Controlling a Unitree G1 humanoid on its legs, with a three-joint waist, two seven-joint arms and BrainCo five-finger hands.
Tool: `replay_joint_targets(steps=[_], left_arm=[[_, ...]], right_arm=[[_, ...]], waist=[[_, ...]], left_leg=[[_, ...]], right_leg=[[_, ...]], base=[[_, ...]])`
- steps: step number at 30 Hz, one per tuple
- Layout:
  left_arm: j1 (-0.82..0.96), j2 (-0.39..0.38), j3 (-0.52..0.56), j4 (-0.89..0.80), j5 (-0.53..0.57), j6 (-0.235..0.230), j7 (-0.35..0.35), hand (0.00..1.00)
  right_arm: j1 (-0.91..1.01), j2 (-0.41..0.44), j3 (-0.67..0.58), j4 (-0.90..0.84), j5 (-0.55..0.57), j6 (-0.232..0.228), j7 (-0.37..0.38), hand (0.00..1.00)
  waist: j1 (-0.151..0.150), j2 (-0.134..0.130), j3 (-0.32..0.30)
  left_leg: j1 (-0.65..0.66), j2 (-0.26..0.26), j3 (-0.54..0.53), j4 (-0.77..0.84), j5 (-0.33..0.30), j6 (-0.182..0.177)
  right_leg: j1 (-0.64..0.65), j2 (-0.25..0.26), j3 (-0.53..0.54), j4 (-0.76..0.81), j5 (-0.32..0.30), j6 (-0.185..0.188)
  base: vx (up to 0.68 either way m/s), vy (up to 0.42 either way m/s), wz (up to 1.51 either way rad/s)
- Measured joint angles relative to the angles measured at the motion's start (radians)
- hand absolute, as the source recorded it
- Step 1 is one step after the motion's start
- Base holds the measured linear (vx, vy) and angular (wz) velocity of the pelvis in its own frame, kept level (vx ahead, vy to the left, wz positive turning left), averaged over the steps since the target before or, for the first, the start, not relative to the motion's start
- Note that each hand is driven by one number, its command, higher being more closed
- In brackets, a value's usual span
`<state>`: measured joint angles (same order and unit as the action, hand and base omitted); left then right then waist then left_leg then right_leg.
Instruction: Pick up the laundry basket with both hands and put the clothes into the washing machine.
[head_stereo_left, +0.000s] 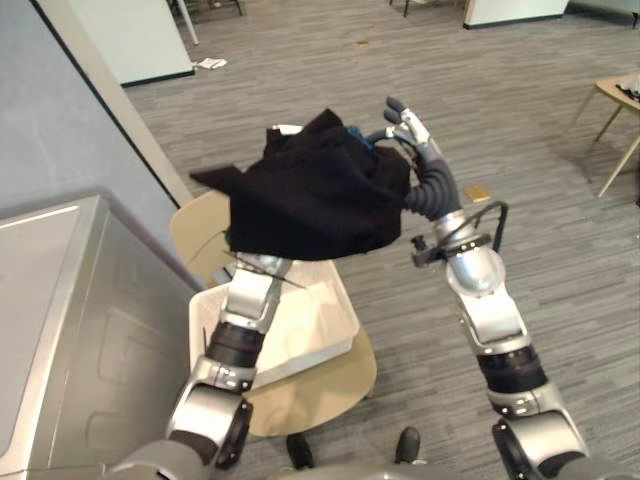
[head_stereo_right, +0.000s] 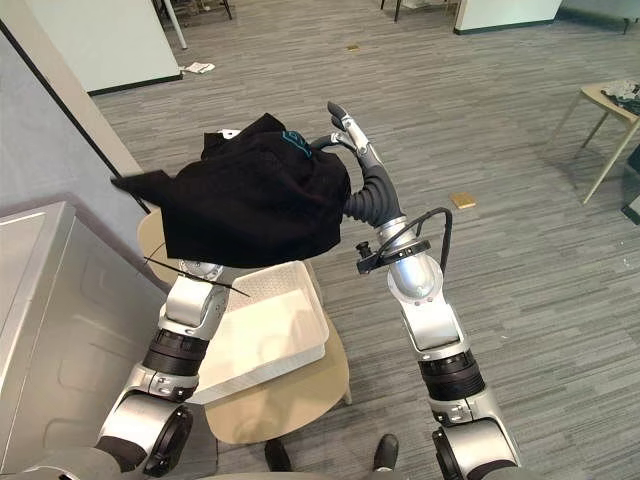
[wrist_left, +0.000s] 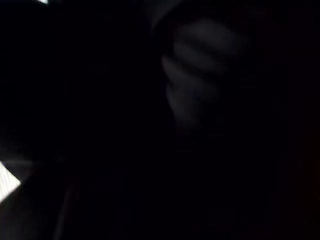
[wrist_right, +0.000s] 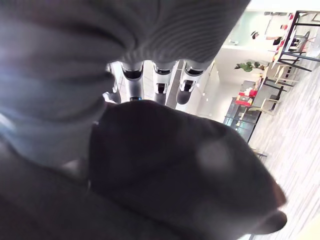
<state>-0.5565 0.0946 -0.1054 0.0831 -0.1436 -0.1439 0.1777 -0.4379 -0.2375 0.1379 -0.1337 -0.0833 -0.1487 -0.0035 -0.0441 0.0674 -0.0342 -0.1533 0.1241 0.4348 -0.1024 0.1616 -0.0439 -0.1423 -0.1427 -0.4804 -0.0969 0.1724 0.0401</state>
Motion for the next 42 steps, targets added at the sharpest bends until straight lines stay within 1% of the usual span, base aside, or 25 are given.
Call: replay_joint_targets(steps=[5, 8, 12, 15, 16, 19, 21, 23, 25, 28, 30, 32, 33, 34, 35, 37, 38, 39, 40, 41, 42], left_arm=[[0.035, -0.004, 0.062, -0.046, 0.022, 0.0, 0.022, 1.0], [0.042, -0.003, 0.099, -0.049, 0.03, 0.0, 0.028, 1.0], [0.091, -0.003, 0.174, -0.129, 0.029, -0.002, 0.046, 1.0], [0.145, -0.002, 0.238, -0.187, 0.029, -0.018, 0.048, 1.0], [0.173, -0.002, 0.261, -0.213, 0.029, -0.02, 0.047, 1.0], [0.244, -0.003, 0.313, -0.265, 0.028, -0.022, 0.045, 1.0], [0.331, -0.006, 0.354, -0.316, 0.027, -0.029, 0.043, 1.0], [0.418, -0.016, 0.391, -0.353, 0.026, -0.034, 0.041, 1.0], [0.464, -0.026, 0.417, -0.368, 0.02, -0.035, 0.039, 1.0], [0.541, -0.057, 0.46, -0.409, 0.019, -0.038, 0.038, 1.0], [0.588, -0.062, 0.475, -0.449, 0.02, -0.04, 0.038, 1.0], [0.626, -0.076, 0.497, -0.489, 0.02, -0.043, 0.035, 1.0], [0.645, -0.092, 0.506, -0.511, 0.018, -0.054, 0.028, 1.0], [0.662, -0.101, 0.509, -0.526, 0.015, -0.064, 0.018, 1.0], [0.669, -0.104, 0.509, -0.535, 0.005, -0.066, 0.017, 1.0], [0.677, -0.126, 0.511, -0.566, -0.013, -0.074, 0.018, 1.0], [0.677, -0.132, 0.51, -0.567, -0.016, -0.078, 0.018, 1.0], [0.679, -0.137, 0.51, -0.569, -0.022, -0.08, 0.019, 1.0], [0.691, -0.138, 0.505, -0.577, -0.023, -0.08, 0.019, 1.0], [0.695, -0.139, 0.5, -0.58, -0.023, -0.08, 0.018, 1.0], [0.691, -0.143, 0.499, -0.593, -0.023, -0.09, 0.019, 1.0]], right_arm=[[0.028, 0.017, -0.039, 0.016, -0.006, 0.005, -0.016, 0.0], [0.061, 0.019, -0.066, 0.038, -0.005, 0.006, -0.016, 0.0], [0.163, 0.027, -0.135, 0.043, -0.005, 0.023, -0.016, 0.0], [0.228, 0.035, -0.186, 0.083, -0.005, 0.035, -0.016, 0.0], [0.262, 0.036, -0.208, 0.099, -0.006, 0.045, -0.014, 0.0], [0.326, 0.04, -0.249, 0.168, -0.007, 0.052, -0.012, 0.0], [0.369, 0.066, -0.289, 0.234, -0.006, 0.072, -0.012, 0.0], [0.39, 0.075, -0.298, 0.308, -0.007, 0.085, -0.012, 0.0], [0.399, 0.076, -0.297, 0.368, -0.012, 0.09, -0.01, 0.0], [0.403, 0.075, -0.295, 0.483, -0.035, 0.097, 0.009, 0.0], [0.398, 0.074, -0.287, 0.57, -0.046, 0.099, 0.011, 0.0], [0.367, 0.071, -0.271, 0.697, -0.046, 0.099, 0.025, 0.0], [0.337, 0.064, -0.243, 0.8, -0.047, 0.101, 0.032, 0.0], [0.313, 0.053, -0.216, 0.883, -0.058, 0.108, 0.04, 0.0], [0.301, 0.049, -0.2, 0.916, -0.07, 0.11, 0.047, 0.0], [0.246, 0.043, -0.155, 1.026, -0.098, 0.113, 0.061, 0.0], [0.232, 0.041, -0.153, 1.053, -0.105, 0.113, 0.067, 0.0], [0.201, 0.036, -0.144, 1.104, -0.111, 0.113, 0.07, 0.0], [0.183, 0.028, -0.139, 1.132, -0.114, 0.112, 0.069, 0.0], [0.178, 0.025, -0.137, 1.147, -0.114, 0.111, 0.069, 0.0], [0.167, 0.031, -0.144, 1.194, -0.115, 0.106, 0.065, 0.0]], waist=[[0.001, -0.012, 0.007], [0.002, -0.013, 0.008], [0.003, -0.014, 0.008], [0.002, -0.014, 0.008], [0.003, -0.015, 0.008], [0.003, -0.017, 0.009], [0.003, -0.018, 0.009], [0.009, -0.021, 0.009], [0.016, -0.024, 0.009], [0.039, -0.029, 0.01], [0.069, -0.033, 0.009], [0.09, -0.034, 0.009], [0.104, -0.034, 0.009], [0.127, -0.034, 0.009], [0.136, -0.034, 0.009], [0.166, -0.024, 0.017], [0.169, -0.019, 0.02], [0.173, -0.004, 0.029], [0.172, 0.008, 0.04], [0.169, 0.004, 0.047], [0.167, -0.026, 0.067]], left_leg=[[0.006, 0.001, 0.009, 0.0, -0.001, 0.0], [0.007, 0.0, 0.009, 0.0, -0.001, 0.0], [0.007, 0.001, 0.01, 0.0, -0.001, -0.001], [0.007, 0.001, 0.009, 0.0, -0.001, -0.001], [0.007, 0.001, 0.008, 0.0, -0.001, -0.001], [0.01, 0.001, 0.0, 0.0, -0.002, -0.001], [0.011, 0.001, -0.011, 0.0, -0.003, -0.004], [0.011, 0.002, -0.015, 0.0, -0.005, -0.005], [0.011, 0.003, -0.02, 0.0, -0.005, -0.005], [0.011, 0.011, -0.028, 0.001, -0.006, -0.005], [0.01, 0.015, -0.044, 0.006, -0.006, -0.005], [0.009, 0.016, -0.065, 0.007, -0.006, -0.005], [0.005, 0.016, -0.081, 0.007, -0.005, -0.005], [0.0, 0.016, -0.101, 0.007, -0.003, -0.007], [-0.005, 0.016, -0.114, 0.008, 0.0, -0.008], [-0.036, 0.013, -0.171, 0.008, 0.015, -0.003], [-0.041, 0.014, -0.182, 0.009, 0.014, 0.002], [-0.062, 0.017, -0.183, 0.033, 0.001, 0.019], [-0.086, 0.028, -0.164, 0.066, -0.041, 0.077], [-0.088, 0.03, -0.132, 0.078, -0.07, 0.115], [-0.134, 0.043, -0.049, 0.233, -0.136, 0.209]], right_leg=[[0.0, 0.0, 0.01, 0.0, 0.0, 0.0], [0.001, 0.0, 0.011, 0.0, 0.0, 0.0], [0.001, 0.0, 0.011, -0.001, -0.001, 0.0], [0.002, 0.0, 0.01, -0.001, -0.001, 0.001], [0.003, 0.0, 0.008, -0.001, -0.001, 0.001], [0.011, 0.0, 0.001, -0.001, -0.005, 0.004], [0.018, 0.0, -0.01, -0.001, -0.017, 0.01], [0.021, 0.0, -0.013, -0.001, -0.02, 0.008], [0.025, 0.001, -0.018, -0.001, -0.022, 0.009], [0.037, 0.001, -0.038, -0.001, -0.026, 0.008], [0.045, 0.002, -0.045, -0.001, -0.028, 0.006], [0.057, 0.005, -0.068, 0.0, -0.028, 0.007], [0.066, 0.006, -0.085, 0.0, -0.03, 0.006], [0.073, 0.007, -0.101, 0.0, -0.033, 0.005], [0.076, 0.007, -0.114, 0.0, -0.034, 0.005], [0.08, 0.009, -0.181, 0.021, -0.051, 0.007], [0.082, 0.011, -0.202, 0.037, -0.058, 0.004], [0.09, 0.006, -0.257, 0.073, -0.079, 0.002], [0.107, 0.002, -0.326, 0.091, -0.087, -0.004], [0.12, 0.0, -0.367, 0.084, -0.086, -0.006], [0.148, -0.027, -0.43, 0.053, -0.107, -0.006]], base=[[0.02, -0.002, -0.05], [0.0, 0.0, 0.0], [0.0, 0.0, 0.0], [0.0, 0.0, 0.0], [0.0, 0.0, 0.04], [0.0, 0.0, 0.08], [0.01, -0.001, 0.13], [0.04, -0.005, 0.08], [0.04, -0.006, 0.09], [0.05, -0.012, 0.16], [0.05, 0.003, 0.2], [0.04, -0.002, 0.29], [0.04, 0.002, 0.41], [0.04, 0.009, 0.49], [0.03, 0.017, 0.57], [0.01, 0.029, 0.79], [0.0, 0.03, 0.98], [-0.01, 0.034, 1.23], [0.0, 0.031, 1.33], [-0.02, 0.0, 1.48], [-0.01, -0.034, 1.14]])
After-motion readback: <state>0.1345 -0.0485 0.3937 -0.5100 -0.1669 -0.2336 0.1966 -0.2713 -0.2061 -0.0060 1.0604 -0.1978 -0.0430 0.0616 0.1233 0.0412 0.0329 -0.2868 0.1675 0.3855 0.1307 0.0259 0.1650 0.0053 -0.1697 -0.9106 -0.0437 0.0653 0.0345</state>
